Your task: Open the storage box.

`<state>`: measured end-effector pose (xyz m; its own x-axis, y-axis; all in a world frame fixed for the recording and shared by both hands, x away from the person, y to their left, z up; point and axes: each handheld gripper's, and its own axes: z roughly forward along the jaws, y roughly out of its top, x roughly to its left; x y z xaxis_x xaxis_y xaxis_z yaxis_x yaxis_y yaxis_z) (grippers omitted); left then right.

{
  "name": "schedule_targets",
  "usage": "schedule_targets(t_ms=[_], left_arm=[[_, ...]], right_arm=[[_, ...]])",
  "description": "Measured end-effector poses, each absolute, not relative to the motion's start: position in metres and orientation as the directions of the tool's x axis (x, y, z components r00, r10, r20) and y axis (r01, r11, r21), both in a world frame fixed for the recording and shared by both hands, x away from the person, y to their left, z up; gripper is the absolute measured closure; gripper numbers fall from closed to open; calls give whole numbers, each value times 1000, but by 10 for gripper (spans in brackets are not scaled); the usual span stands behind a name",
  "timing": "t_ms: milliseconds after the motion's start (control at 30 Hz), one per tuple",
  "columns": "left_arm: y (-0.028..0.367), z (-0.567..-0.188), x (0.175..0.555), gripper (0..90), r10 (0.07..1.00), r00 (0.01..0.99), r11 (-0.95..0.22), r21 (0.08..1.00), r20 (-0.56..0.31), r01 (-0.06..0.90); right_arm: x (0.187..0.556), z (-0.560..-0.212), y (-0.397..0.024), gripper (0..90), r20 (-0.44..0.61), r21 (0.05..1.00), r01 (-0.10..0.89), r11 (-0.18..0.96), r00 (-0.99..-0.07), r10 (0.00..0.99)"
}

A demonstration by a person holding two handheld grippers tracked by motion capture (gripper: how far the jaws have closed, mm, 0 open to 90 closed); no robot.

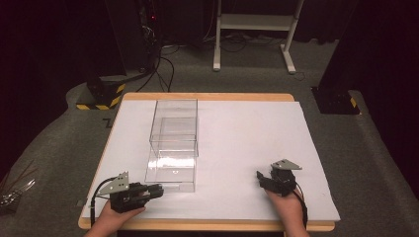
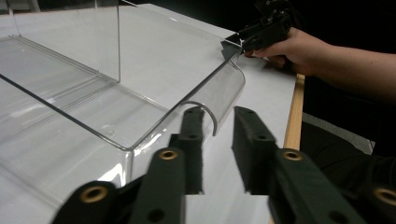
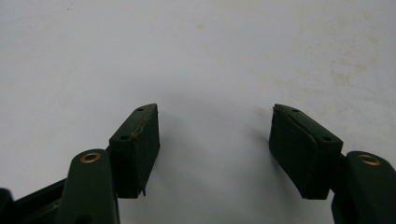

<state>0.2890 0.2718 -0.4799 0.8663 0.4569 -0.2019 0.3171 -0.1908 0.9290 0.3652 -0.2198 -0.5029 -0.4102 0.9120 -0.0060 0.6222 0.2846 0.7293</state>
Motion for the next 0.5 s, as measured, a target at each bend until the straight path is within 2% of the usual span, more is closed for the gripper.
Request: schedule_targets(t_ms=[200,500], left_arm=[[278,-475,289,692,443,866,-182,923,-233,341],[284,-466,285,703,463,862,-185,929,-205,321]], right_arm=[[365,-503,-220,336,-6,730,622,284,-410,912],[365,-503,-220,336,-5,729,623,284,-410,912]])
